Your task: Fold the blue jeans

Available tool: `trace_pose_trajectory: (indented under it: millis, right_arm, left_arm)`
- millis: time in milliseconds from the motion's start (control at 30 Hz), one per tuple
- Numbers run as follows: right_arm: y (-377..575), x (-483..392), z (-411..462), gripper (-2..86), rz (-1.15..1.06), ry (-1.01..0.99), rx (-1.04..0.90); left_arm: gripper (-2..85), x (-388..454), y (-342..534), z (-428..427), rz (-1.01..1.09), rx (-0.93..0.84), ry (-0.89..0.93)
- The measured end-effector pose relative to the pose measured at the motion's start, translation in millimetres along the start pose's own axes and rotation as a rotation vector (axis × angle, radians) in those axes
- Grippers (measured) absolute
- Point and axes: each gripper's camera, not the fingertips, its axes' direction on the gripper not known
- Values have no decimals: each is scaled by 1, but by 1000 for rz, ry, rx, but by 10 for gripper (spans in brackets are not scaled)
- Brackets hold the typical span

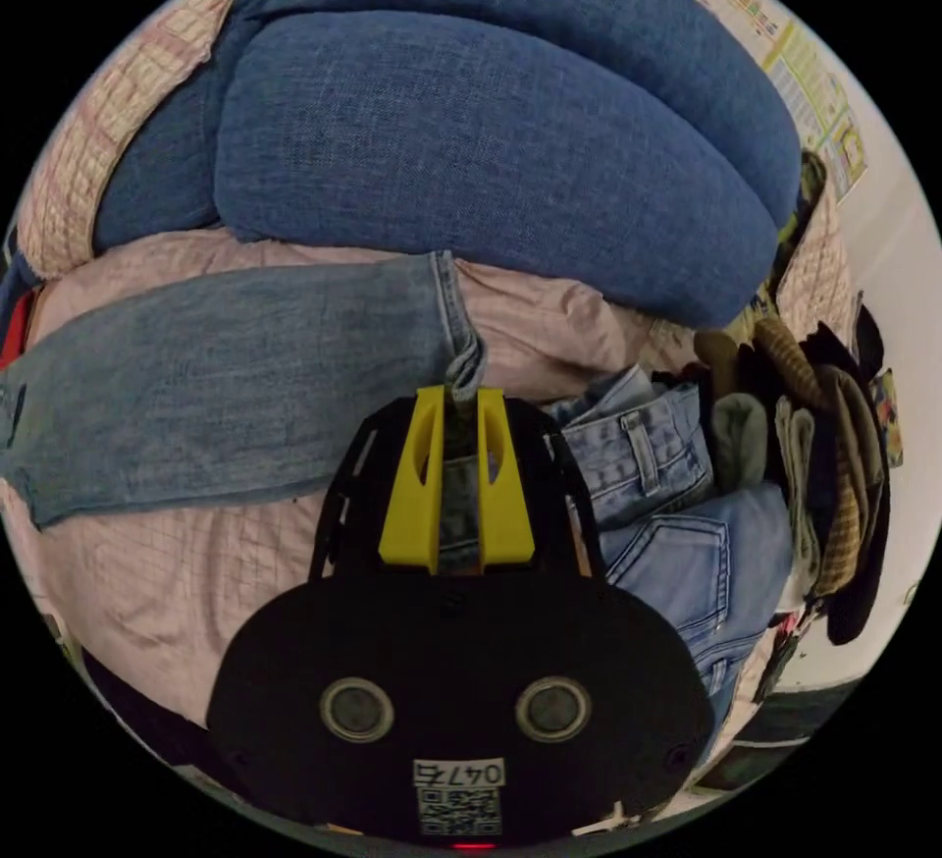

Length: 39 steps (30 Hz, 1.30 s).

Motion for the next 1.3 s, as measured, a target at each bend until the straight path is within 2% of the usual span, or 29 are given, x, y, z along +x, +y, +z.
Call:
trace_pose_trajectory:
  millis: [100,267,367,433,533,600,733,967,1133,1300]
  right_arm:
    - [2,-8,2,13,-87,38,29]
    - [48,-28,-29,14,-266,181,297]
    - [78,-15,-25,17,-227,148,363]
    - [90,-1,-9,21,-186,93,343]
    - [99,22,39,34,-131,37,153]
    - [112,38,55,42,-37,89,124]
    - [160,57,39,49,9,48,356]
    - [226,50,-21,21,-52,191,748]
    - [255,43,-31,13,-76,237,892]
    - [259,50,-16,16,-63,163,851]
  left_arm:
    - [-10,-16,4,15,-25,-10,4]
    - [-10,-30,5,33,-43,34,35]
    - [-10,-29,8,43,-19,42,38]
    - [-10,-30,11,50,-9,37,37]
    - [-10,-34,15,58,-3,30,23]
    - [-10,-38,18,59,-8,37,7]
    - [-10,-49,24,59,-36,51,-28]
    - [-10,-45,25,56,-63,90,-76]
    - [-10,-25,22,54,-47,106,-111]
    - [-10,-8,16,51,-31,102,-140]
